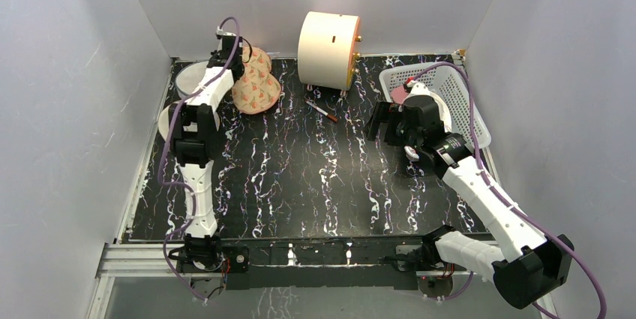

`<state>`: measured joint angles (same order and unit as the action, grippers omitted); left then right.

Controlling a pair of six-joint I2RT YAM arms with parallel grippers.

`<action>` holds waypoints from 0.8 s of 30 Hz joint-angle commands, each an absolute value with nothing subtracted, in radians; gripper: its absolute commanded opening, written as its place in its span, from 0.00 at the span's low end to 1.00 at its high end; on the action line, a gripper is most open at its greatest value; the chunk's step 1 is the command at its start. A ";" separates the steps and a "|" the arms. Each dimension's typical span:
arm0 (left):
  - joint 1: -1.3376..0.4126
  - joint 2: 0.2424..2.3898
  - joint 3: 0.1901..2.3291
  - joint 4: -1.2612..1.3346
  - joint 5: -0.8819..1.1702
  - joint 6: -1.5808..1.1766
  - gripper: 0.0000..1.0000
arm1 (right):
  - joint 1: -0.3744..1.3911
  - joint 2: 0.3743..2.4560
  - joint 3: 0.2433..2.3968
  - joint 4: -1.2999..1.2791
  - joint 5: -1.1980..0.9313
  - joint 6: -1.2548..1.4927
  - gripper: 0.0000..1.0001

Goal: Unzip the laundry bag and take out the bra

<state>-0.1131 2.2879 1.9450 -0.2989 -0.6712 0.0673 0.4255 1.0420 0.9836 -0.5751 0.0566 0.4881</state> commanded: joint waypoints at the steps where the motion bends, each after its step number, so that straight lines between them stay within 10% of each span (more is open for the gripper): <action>1: -0.109 2.093 1.992 -0.377 -0.526 0.004 0.00 | 0.430 1.025 0.995 -0.539 0.057 0.503 0.98; 24: -0.369 1.308 1.321 -0.434 0.007 0.054 0.00 | 0.431 1.115 0.997 -0.478 -0.052 0.511 0.98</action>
